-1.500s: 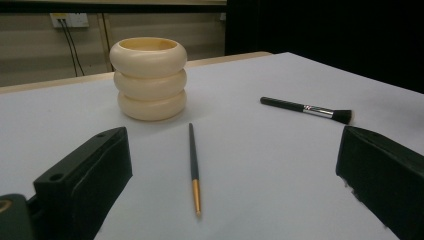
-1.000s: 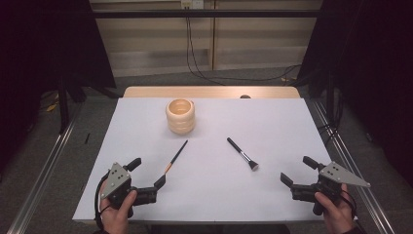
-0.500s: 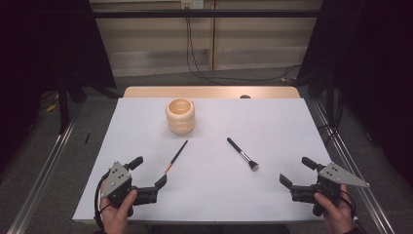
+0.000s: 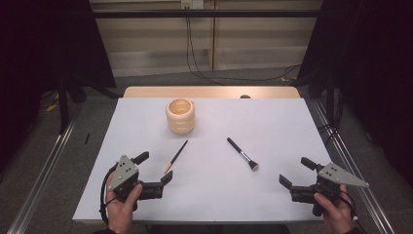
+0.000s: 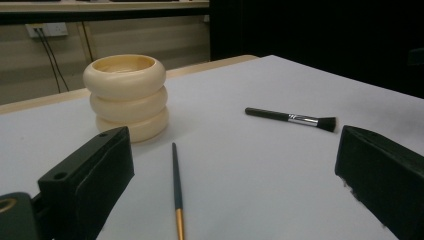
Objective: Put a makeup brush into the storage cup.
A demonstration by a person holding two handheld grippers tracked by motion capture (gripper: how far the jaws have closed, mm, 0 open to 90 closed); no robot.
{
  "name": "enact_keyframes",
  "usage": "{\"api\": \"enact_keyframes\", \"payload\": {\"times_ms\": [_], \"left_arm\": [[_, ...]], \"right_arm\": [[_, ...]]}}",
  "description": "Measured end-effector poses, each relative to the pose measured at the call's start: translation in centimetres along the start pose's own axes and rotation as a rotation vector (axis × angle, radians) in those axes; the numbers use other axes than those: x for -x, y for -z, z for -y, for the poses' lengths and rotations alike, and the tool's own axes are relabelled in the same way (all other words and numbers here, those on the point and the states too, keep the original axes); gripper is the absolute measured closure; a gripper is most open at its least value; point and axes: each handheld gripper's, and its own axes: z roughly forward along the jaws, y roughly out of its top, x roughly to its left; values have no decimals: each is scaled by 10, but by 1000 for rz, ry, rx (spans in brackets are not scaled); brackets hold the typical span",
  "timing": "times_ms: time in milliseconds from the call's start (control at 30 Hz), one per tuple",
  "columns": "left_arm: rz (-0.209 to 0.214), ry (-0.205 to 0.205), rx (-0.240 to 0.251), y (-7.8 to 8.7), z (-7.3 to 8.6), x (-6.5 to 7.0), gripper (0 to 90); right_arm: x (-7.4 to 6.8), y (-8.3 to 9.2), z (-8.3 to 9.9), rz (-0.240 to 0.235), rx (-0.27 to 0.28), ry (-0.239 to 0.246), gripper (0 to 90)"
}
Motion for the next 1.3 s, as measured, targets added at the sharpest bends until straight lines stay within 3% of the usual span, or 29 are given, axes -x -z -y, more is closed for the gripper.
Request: {"api": "enact_keyframes", "payload": {"times_ms": [133,467,567,833,1000,1300], "left_arm": [[-2,-22,10,-6,-7,0,17],[26,-31,13,-19,-19,-1,12],[12,-29,4,-23,-23,-3,19],[28,-12,-5,-36,-29,-10,16],[31,-22,-5,-42,-36,-16,11],[4,-34,-15,-54,-42,-24,14]], "right_arm": [[0,0,0,4,-1,-1,0],[0,0,0,2,-4,-2,0],[0,0,0,2,-9,1,0],[0,0,0,3,-7,1,0],[0,0,0,0,-8,2,0],[0,0,0,4,-8,4,0]]}}
